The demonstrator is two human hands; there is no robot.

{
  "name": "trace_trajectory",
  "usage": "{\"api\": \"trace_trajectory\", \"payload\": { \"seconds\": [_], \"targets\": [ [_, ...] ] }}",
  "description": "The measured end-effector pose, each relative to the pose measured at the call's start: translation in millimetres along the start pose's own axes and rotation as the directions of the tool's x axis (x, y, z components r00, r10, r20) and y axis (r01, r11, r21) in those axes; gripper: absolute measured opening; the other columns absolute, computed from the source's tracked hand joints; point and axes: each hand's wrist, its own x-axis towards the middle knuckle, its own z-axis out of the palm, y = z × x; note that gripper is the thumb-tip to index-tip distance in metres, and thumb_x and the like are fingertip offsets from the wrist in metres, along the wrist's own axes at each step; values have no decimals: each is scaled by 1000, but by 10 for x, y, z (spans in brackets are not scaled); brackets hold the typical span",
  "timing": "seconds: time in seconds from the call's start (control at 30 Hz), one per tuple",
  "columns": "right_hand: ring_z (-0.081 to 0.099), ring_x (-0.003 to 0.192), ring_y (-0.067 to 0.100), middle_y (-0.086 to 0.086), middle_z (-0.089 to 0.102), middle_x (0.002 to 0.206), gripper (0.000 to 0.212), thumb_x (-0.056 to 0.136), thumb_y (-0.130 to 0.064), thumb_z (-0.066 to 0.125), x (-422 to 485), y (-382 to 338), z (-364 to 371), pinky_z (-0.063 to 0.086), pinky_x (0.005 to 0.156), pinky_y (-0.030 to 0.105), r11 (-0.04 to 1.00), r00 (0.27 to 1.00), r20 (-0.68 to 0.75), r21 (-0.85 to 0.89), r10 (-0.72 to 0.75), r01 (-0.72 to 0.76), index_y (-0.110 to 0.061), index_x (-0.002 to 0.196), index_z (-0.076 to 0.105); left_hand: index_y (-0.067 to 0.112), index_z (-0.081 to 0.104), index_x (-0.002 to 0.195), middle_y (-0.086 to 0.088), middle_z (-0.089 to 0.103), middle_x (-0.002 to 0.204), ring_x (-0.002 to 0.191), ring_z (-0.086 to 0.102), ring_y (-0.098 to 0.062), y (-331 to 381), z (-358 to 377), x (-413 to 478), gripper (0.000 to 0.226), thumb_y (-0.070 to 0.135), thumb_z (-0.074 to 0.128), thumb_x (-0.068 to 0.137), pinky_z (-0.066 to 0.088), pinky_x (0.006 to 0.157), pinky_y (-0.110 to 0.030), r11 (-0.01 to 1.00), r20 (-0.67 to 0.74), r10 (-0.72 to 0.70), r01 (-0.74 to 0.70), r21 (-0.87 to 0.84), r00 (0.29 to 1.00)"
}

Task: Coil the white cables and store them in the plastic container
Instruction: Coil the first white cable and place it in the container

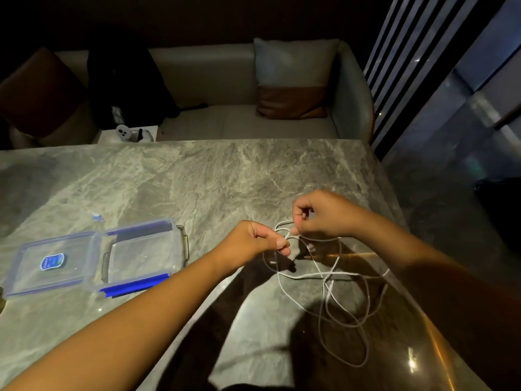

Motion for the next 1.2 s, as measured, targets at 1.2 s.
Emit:
{"api": "trace_trajectory", "payload": {
  "seconds": [1.2],
  "targets": [
    [48,50,10,0,53,58,13,84,-14,69,-151,-2603,-180,44,50,22,731,866,-399,485,-302,479,-9,78,60,-4,53,134,-25,59,134,125,57,-38,1608,-860,-1993,50,-13,30,89,43,109,-45,865,426,413,-199,-461,805]
  ]
}}
